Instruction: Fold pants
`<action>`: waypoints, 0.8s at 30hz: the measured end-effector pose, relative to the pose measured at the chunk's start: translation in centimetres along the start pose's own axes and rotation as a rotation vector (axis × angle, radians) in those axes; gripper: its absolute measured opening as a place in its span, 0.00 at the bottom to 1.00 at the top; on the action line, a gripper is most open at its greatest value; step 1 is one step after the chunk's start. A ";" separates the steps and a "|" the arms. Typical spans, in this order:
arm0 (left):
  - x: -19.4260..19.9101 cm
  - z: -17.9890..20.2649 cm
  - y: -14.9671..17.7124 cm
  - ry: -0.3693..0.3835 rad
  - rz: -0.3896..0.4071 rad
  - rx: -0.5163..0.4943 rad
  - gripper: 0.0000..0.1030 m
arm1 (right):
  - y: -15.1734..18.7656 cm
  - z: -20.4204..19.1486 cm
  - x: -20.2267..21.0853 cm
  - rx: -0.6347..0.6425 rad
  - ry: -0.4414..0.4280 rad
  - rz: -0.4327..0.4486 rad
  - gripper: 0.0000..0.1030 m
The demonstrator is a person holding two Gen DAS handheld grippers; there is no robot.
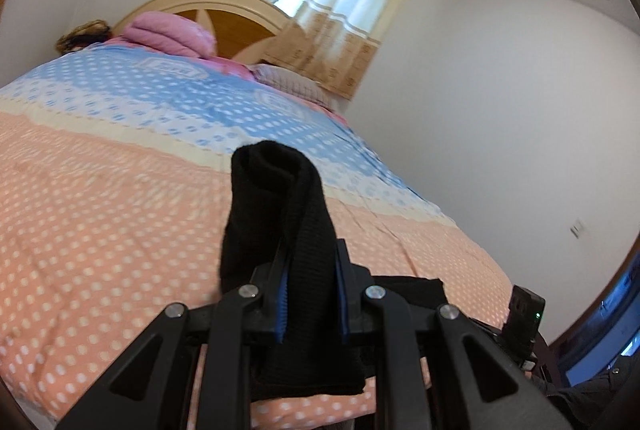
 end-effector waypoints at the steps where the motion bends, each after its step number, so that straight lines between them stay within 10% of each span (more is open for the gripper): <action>1: -0.3 0.6 0.0 0.010 -0.007 -0.005 0.19 | 0.0 0.2 0.2 -0.008 0.002 0.001 0.74; 24: -9.1 16.0 3.0 0.216 -0.224 -0.151 0.19 | -1.4 10.5 4.7 -0.265 0.165 0.116 0.74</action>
Point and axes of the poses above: each gripper's, at about its wrist camera, not at the fingertips, and x roughly against the way its jaws point, z to its right, y to its underside, the point moved 4 cm from there along -x, roughly the way its jaws point, and after that the axes turned 7 degrees about z, right-handed, at the moved point
